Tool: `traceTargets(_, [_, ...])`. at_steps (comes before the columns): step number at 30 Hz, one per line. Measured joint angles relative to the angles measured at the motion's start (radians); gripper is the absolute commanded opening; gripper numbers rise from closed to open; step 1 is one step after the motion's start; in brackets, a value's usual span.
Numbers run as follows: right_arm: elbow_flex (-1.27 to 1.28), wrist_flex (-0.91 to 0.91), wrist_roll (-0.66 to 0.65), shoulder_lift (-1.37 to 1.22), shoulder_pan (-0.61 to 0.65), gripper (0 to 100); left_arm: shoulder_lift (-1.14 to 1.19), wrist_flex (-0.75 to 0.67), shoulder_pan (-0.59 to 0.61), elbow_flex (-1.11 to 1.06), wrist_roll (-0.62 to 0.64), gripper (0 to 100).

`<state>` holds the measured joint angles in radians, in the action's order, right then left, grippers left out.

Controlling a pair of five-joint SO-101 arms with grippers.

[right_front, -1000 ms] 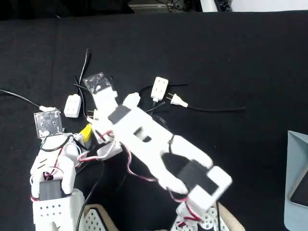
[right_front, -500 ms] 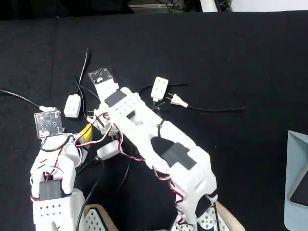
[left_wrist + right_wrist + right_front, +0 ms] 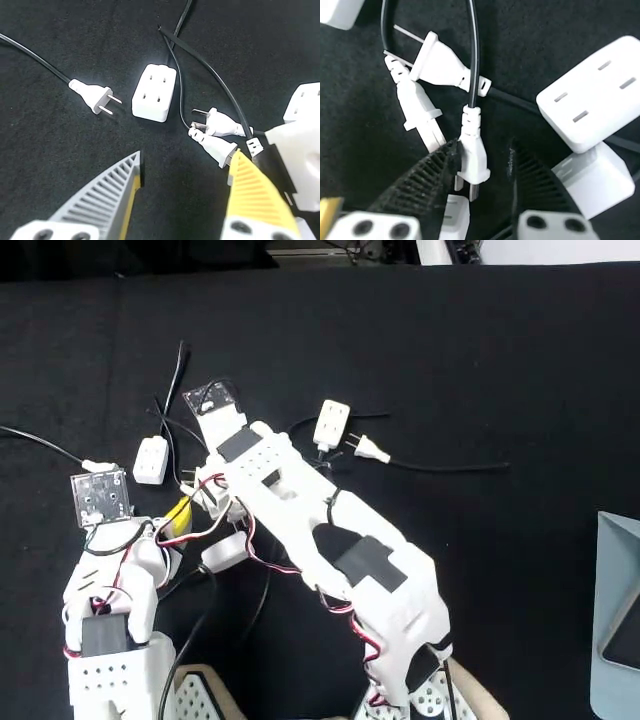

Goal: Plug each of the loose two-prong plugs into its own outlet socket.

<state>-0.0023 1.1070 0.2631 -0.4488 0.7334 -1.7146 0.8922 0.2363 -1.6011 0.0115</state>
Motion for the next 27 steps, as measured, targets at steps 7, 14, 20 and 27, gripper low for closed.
traceTargets(7, [0.000,0.000,0.000,0.000,0.005,7.5,0.000,0.000,0.000,0.000,0.000,28])
traceTargets(14, [0.000,0.000,0.000,0.000,0.006,10.4,0.000,0.000,0.000,0.000,0.000,28])
traceTargets(20, [0.000,0.017,0.000,0.000,0.008,10.6,0.000,0.000,0.000,0.000,0.000,28])
traceTargets(27, [-0.002,0.025,0.000,-0.015,0.034,10.3,0.000,0.000,0.000,0.000,0.000,28])
